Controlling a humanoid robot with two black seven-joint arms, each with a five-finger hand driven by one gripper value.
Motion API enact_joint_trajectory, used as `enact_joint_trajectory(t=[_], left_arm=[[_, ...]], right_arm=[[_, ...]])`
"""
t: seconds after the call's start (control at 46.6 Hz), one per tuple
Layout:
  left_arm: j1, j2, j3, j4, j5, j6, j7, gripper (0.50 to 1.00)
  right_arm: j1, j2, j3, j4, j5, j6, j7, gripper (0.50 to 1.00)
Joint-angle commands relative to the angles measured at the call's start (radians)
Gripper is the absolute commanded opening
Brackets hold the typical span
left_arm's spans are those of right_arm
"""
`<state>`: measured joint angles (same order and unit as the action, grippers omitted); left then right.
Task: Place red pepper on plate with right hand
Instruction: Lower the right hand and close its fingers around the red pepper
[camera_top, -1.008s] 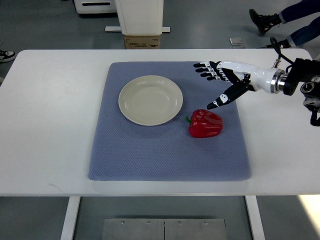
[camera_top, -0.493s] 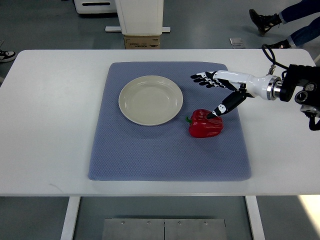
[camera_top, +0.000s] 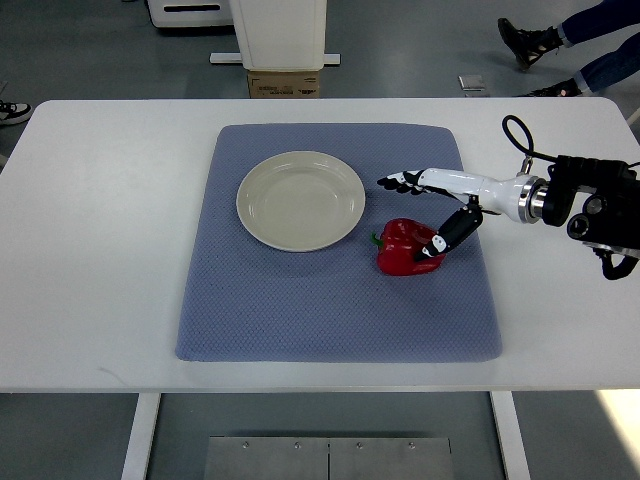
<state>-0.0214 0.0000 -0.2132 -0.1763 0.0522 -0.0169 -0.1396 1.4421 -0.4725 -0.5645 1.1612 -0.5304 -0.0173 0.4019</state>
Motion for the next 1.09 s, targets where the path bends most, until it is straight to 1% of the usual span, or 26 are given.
enact_joint_trajectory(t=[0.0,0.322,0.622,0.665,0.879,1.072], left_arm=[[0.0,0.0,0.0,0.0,0.0,0.0,0.0,1.0],[0.0,0.0,0.0,0.0,0.0,0.0,0.0,1.0],[0.0,0.0,0.0,0.0,0.0,0.0,0.0,1.0],[0.0,0.0,0.0,0.0,0.0,0.0,0.0,1.0],[0.0,0.0,0.0,0.0,0.0,0.0,0.0,1.0],[0.0,0.0,0.0,0.0,0.0,0.0,0.0,1.0]], right_arm=[[0.0,0.008,0.0,0.002,0.0,0.0,0.0,0.954],[-0.031,0.025,0.0,-0.006,-0.008,-0.001,0.0,0.952],[-0.045,0.026,0.0,-0.017,-0.013,-0.001,-0.003,0.906],[-0.045,0.026,-0.002,-0.018,-0.014,-0.001,-0.003,0.889],[-0.054,0.026,-0.002,-0.023,-0.016,-0.001,-0.006,0.839],[-0.057,0.028,-0.002,-0.026,-0.016,-0.001,-0.006,0.826]])
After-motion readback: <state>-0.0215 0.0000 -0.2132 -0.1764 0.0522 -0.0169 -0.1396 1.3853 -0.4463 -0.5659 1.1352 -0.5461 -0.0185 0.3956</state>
